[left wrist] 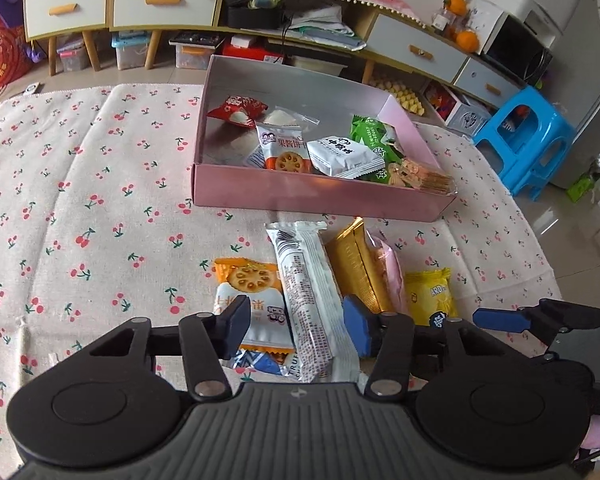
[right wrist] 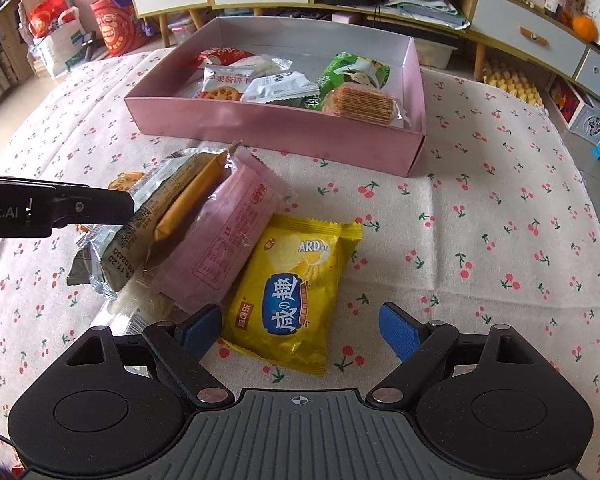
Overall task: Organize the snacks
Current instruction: 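Grasp the white wrapped bar with the left tool while the right tool grasps the yellow chip bag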
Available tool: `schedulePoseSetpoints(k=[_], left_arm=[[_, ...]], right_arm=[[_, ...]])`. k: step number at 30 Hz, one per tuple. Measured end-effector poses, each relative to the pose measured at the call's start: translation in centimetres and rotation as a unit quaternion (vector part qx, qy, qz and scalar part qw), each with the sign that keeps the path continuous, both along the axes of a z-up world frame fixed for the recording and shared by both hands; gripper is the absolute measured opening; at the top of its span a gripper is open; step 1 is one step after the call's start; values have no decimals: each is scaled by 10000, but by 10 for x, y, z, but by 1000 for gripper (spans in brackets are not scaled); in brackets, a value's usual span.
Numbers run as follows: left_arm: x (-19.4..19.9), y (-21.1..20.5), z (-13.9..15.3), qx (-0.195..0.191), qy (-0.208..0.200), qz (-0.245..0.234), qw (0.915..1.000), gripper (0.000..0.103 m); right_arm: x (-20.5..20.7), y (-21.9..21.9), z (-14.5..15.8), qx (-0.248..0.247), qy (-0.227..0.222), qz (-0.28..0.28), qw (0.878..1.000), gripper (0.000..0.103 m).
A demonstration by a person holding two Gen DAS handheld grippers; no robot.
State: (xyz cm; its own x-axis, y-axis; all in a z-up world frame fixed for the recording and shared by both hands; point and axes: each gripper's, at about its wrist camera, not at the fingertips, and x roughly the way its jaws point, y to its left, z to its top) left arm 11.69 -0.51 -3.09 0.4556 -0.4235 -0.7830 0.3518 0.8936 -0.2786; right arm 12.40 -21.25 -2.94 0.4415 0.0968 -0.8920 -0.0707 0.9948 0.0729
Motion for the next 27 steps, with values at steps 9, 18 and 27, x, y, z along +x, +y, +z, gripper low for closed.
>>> schedulePoseSetpoints(k=[9, 18, 27], left_arm=[[3, -12, -6, 25, 220, 5, 9998, 36], [1, -20, -9, 225, 204, -19, 9995, 36], [8, -17, -13, 114, 391, 112, 9991, 30]], right_arm=[[1, -20, -1, -128, -43, -190, 9997, 88], [7, 2, -10, -432, -146, 117, 9989, 88], [14, -2, -10, -255, -322, 78, 9991, 62]])
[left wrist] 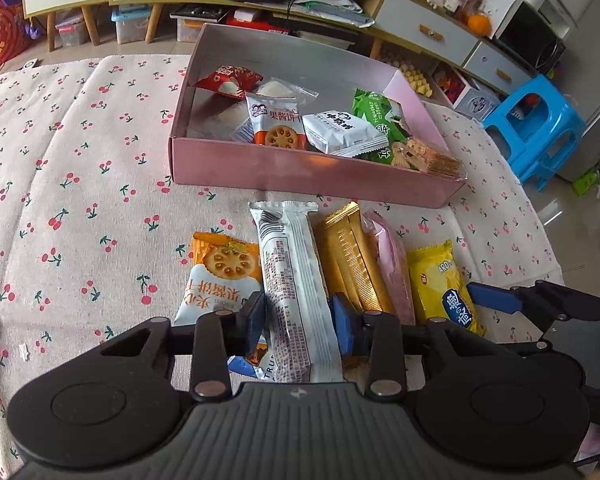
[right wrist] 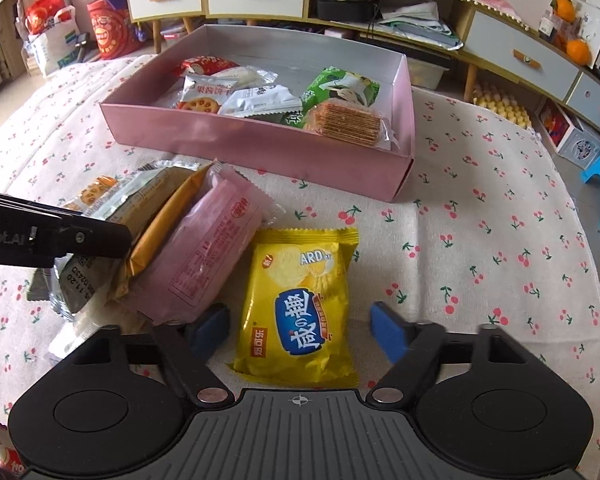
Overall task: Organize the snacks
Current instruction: 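Grasp the white wrapped bar with the left tool while the right tool grasps the yellow chip bag, then carry the white bar and yellow bag into the pink box and open both tools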
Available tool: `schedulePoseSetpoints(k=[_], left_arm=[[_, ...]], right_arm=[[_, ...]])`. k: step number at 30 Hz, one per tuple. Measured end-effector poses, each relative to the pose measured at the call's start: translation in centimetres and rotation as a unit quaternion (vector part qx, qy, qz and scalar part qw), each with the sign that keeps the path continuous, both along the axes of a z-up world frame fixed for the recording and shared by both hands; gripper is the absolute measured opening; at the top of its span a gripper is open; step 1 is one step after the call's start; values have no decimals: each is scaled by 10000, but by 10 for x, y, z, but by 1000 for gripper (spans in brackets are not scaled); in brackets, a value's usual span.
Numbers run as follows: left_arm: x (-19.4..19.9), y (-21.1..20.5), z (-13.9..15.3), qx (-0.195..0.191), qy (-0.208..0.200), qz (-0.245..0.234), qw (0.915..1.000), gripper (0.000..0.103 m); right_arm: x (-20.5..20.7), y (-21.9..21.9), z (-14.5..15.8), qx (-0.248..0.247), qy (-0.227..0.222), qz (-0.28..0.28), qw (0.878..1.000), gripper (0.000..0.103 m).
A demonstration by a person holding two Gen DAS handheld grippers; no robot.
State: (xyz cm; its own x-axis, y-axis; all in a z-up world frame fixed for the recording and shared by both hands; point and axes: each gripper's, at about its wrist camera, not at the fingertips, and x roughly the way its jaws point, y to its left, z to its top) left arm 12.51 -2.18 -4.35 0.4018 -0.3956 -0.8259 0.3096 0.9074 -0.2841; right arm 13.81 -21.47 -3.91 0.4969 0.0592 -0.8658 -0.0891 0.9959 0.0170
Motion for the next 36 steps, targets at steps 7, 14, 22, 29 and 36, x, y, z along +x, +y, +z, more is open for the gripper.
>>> schedulePoseSetpoints(k=[7, 14, 22, 29, 36], left_arm=[[-1, 5, 3, -38, 41, 94, 9999, 27], [0, 16, 11, -167, 80, 204, 9996, 27], [0, 23, 22, -332, -19, 343, 9989, 27], [14, 32, 35, -625, -15, 564, 9964, 27], [31, 38, 43, -1122, 421, 536, 9913, 26]], right_arm=[[2, -6, 3, 313, 129, -153, 9993, 51], [1, -13, 12, 582, 307, -430, 9969, 51], [-1, -27, 31, 921, 287, -669, 9931, 51], [5, -53, 46, 1313, 150, -1081, 9853, 51], [28, -68, 65, 1808, 8, -1449, 9728, 51]])
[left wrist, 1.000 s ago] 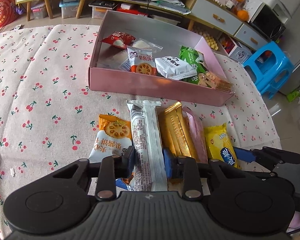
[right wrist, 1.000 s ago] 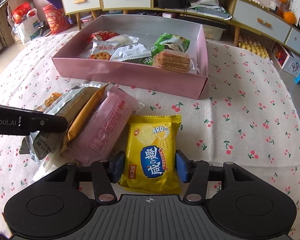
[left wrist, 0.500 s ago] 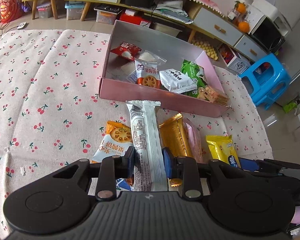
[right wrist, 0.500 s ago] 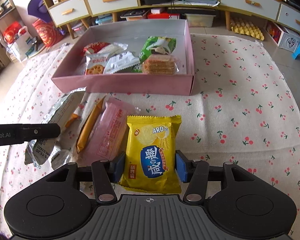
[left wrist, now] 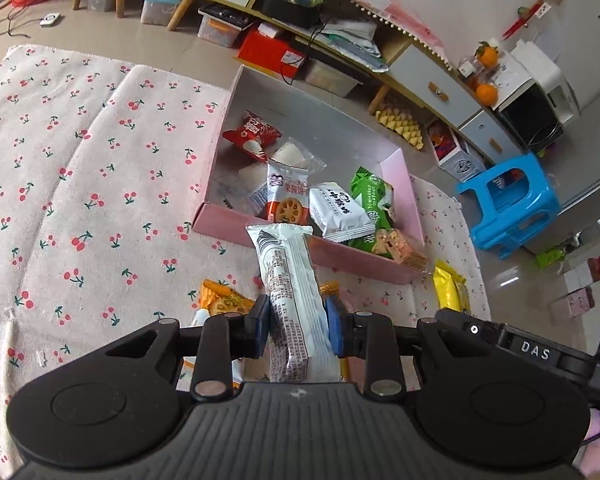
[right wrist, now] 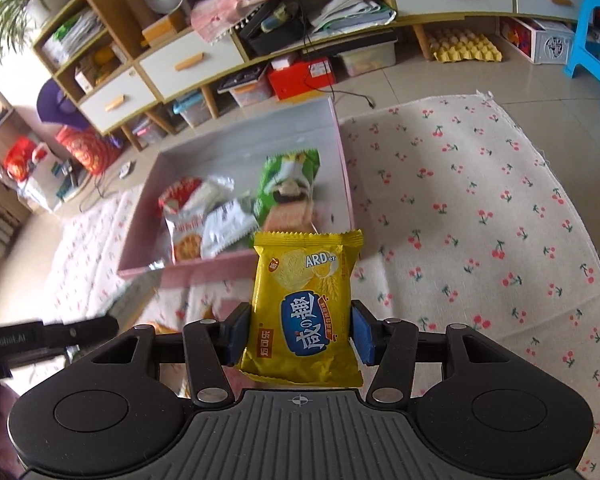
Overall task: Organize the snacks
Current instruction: 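Carry the white bar and yellow bag into the pink box and open both tools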
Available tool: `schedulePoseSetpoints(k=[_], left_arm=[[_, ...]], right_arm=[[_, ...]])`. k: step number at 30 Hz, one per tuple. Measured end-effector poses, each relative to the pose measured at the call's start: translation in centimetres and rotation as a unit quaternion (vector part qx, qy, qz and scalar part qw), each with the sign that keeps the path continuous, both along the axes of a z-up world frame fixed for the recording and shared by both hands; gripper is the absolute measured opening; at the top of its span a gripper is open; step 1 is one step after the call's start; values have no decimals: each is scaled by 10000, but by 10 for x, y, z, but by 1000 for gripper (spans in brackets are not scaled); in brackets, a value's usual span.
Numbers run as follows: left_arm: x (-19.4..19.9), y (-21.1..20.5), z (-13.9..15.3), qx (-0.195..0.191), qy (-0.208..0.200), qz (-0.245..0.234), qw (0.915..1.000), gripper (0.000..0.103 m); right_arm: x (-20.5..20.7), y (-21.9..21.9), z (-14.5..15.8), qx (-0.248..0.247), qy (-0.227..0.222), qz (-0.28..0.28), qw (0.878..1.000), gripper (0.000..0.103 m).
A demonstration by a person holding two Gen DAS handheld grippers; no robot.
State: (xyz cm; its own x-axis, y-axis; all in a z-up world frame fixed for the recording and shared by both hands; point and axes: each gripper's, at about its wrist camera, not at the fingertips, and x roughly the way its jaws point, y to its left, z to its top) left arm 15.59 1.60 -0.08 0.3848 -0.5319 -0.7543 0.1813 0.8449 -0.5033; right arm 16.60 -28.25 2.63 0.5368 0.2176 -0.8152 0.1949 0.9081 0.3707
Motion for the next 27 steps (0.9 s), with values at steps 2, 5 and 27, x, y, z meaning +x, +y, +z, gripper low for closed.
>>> schedulePoseSetpoints(k=[2, 5, 27], left_arm=[[1, -1, 3, -108, 48, -88, 9999, 26], [4, -4, 11, -139, 13, -202, 9997, 26], [108, -56, -13, 546, -1386, -187, 9887, 27]], right_arm=[[10, -1, 6, 6, -73, -13, 10000, 51], [27, -3, 13, -69, -175, -49, 9998, 51], [148, 13, -26, 286, -435, -80, 9986, 51]])
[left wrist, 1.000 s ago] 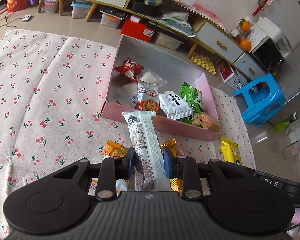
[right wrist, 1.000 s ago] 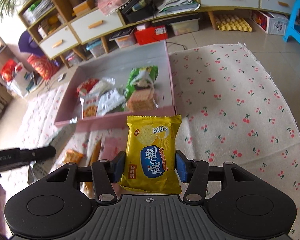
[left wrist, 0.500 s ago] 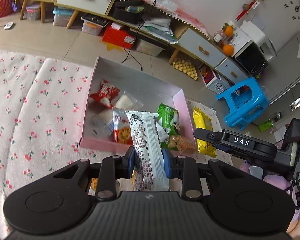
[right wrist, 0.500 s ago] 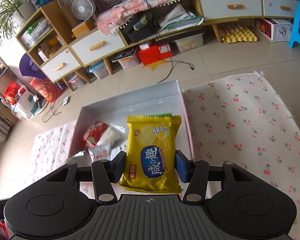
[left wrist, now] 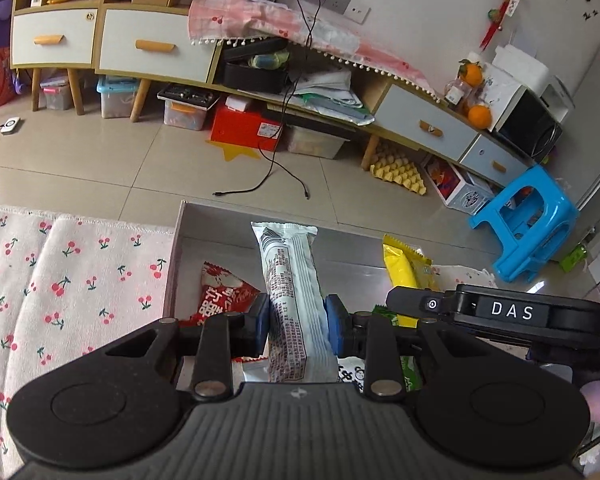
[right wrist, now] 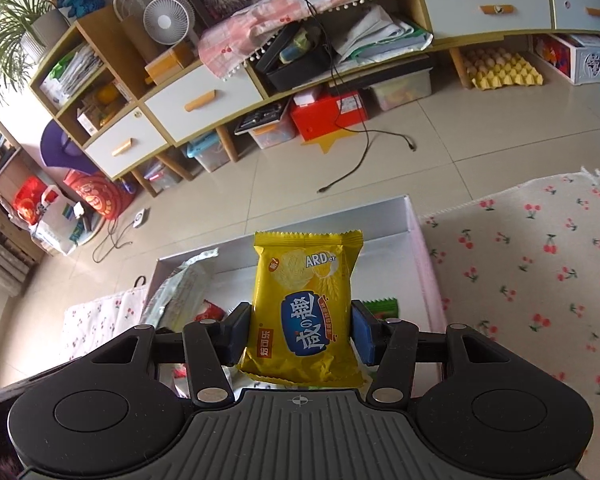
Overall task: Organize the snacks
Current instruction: 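Carry the white bar and yellow bag into the pink box and open both tools, then move the left tool to the white-and-orange lotus-biscuit packet and grasp it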
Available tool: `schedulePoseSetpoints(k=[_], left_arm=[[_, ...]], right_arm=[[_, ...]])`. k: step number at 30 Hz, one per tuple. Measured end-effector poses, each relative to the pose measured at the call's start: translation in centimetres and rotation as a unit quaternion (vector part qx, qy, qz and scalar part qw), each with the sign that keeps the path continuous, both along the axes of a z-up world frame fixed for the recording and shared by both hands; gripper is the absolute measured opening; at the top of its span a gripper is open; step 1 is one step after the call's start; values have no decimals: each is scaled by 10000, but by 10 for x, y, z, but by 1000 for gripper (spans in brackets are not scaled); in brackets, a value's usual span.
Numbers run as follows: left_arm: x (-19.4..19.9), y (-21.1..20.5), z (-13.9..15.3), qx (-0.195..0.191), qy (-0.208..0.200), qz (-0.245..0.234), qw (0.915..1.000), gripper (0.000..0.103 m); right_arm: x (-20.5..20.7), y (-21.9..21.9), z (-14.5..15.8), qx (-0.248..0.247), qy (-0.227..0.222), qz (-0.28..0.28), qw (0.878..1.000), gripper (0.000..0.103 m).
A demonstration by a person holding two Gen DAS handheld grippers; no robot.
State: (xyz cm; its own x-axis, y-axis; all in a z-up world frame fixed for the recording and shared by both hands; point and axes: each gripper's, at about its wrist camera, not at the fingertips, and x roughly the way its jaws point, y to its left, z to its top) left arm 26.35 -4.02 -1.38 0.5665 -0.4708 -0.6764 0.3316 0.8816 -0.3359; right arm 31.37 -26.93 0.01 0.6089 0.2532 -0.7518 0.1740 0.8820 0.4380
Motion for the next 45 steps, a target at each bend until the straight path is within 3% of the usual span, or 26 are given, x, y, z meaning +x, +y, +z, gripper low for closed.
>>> schedulePoseSetpoints(k=[6, 8, 10, 17, 21, 33, 45], left_arm=[[-1, -3, -5, 325, -228, 95, 9992, 30], [-2, 1, -5, 279, -253, 213, 9991, 32], [-4, 5, -2, 203, -269, 240, 9991, 44], [-19, 10, 13, 235, -332, 231, 9989, 55], [-34, 14, 25, 197, -332, 182, 9991, 72], [-81, 29, 46, 417, -300, 139, 9986, 88], [-119, 44, 40, 803, -84, 257, 9964, 95]], right_arm=[[9, 5, -7, 117, -54, 5, 9999, 55], [6, 2, -6, 271, -72, -38, 9996, 65], [3, 0, -3, 273, -118, -33, 9996, 66], [-11, 0, 13, 68, -103, -47, 9999, 67], [-25, 2, 27, 35, -133, -62, 9999, 71], [-84, 16, 60, -38, -157, 139, 9998, 80], [-138, 38, 62, -200, 37, 339, 9992, 82]])
